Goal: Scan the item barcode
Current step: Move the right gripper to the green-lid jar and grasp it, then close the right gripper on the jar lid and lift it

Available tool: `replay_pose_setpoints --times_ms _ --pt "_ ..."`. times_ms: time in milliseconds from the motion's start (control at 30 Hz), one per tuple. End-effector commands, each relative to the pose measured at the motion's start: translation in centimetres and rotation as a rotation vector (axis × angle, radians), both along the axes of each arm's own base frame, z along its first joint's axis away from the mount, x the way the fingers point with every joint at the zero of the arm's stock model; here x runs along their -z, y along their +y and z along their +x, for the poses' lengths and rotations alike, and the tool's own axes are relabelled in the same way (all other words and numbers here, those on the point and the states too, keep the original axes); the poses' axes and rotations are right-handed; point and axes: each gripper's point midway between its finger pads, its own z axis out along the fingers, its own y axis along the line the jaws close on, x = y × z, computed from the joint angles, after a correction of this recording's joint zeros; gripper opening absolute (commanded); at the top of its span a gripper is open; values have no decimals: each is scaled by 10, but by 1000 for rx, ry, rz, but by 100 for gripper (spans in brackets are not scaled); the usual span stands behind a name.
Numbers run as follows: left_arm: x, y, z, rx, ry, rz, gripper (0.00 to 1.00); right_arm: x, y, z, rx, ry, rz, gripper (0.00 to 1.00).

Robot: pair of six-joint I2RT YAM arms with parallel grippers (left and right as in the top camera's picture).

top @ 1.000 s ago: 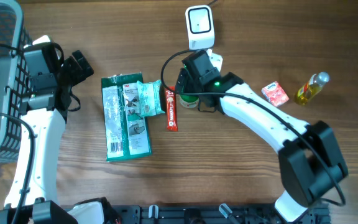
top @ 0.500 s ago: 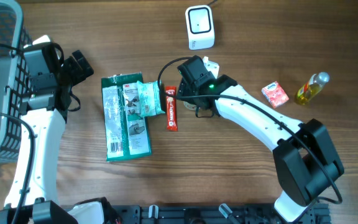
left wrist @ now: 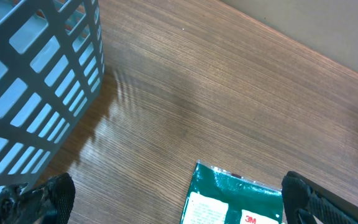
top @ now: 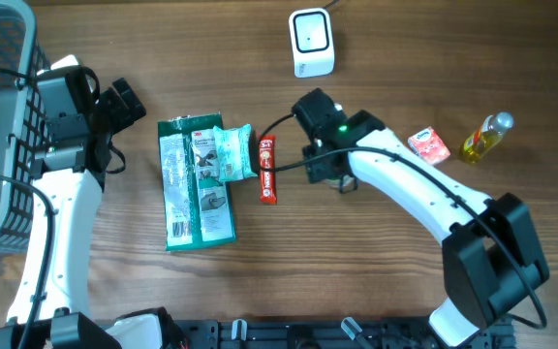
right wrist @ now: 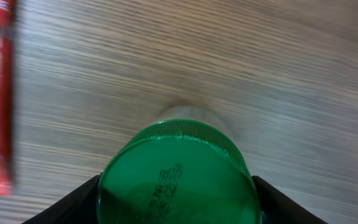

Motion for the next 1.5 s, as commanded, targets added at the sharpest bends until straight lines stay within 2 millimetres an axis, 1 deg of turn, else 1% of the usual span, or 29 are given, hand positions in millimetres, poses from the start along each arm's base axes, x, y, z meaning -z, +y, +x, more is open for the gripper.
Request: replay_pose_setpoints --times_ms 0,33,167,200,267,333,400,533,667,733,800,1000,1067,1133,1200,1333,1433,1467 --pt "-9 2 1 -1 -20 14 100 -25 -22 12 -54 -74 -50 76" --pt "-9 2 1 -1 -20 14 100 -28 -25 14 -44 -81 -46 77" --pt "-9 2 1 -1 -20 14 100 -28 -33 17 -20 -79 -39 81" --pt "-9 2 1 -1 -20 14 100 -28 -33 17 -17 -79 -39 89" --pt "-9 2 1 -1 -20 14 100 -28 -34 17 -13 -75 -35 94" --pt "-9 2 1 -1 -20 14 100 -27 -28 15 -19 -60 -4 100" --pt "-9 2 1 -1 -20 13 100 -24 -19 10 -36 -30 51 100" --pt "-9 2 1 -1 -20 14 100 -20 -21 4 -36 -2 38 99" --pt "-9 2 1 -1 -20 14 100 -10 -25 -3 -58 37 12 99" --pt "-9 2 1 -1 -20 14 100 -3 -25 -5 -57 46 15 99" --pt "-9 2 1 -1 -20 13 100 8 -20 -6 -64 53 42 99" --pt "-9 2 1 -1 -20 14 100 40 -20 -5 -63 79 27 99" --pt "-9 2 1 -1 -20 14 100 51 -20 -5 -62 97 18 98" --pt "-9 2 1 -1 -20 14 100 56 -21 -6 -62 110 11 94" --pt "-9 2 1 -1 -20 14 100 58 -21 -7 -62 114 9 90" --pt "-9 2 1 -1 -20 14 100 55 -31 -1 -51 84 -48 89" --pt "-9 2 1 -1 -20 14 100 46 -27 3 -51 84 -42 89" --pt "-9 2 1 -1 -20 14 100 41 -26 6 -50 79 -39 92"
